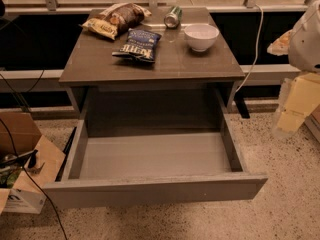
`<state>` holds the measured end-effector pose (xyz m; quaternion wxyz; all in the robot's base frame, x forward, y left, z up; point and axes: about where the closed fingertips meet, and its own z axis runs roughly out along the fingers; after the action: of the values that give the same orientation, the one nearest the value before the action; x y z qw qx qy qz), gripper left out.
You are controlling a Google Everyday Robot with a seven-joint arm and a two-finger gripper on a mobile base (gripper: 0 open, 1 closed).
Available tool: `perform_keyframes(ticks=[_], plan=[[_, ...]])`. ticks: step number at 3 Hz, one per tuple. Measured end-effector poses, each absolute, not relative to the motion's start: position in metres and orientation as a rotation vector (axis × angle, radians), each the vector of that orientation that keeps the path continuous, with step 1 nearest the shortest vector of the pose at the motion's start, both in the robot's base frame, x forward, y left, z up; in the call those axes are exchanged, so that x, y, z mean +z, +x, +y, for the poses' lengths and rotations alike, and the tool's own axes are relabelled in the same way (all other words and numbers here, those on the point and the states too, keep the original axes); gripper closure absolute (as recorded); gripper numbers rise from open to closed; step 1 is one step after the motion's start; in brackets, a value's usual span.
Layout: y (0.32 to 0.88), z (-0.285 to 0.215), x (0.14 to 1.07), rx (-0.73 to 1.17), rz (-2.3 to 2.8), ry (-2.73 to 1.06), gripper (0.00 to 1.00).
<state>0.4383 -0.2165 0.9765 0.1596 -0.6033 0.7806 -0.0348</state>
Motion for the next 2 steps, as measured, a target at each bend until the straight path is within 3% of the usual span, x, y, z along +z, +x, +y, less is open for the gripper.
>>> perform_keyframes(ticks=[2], plan=[[0.464, -0.203, 0.969, -0.003, 2.248, -1.582, 0.00]])
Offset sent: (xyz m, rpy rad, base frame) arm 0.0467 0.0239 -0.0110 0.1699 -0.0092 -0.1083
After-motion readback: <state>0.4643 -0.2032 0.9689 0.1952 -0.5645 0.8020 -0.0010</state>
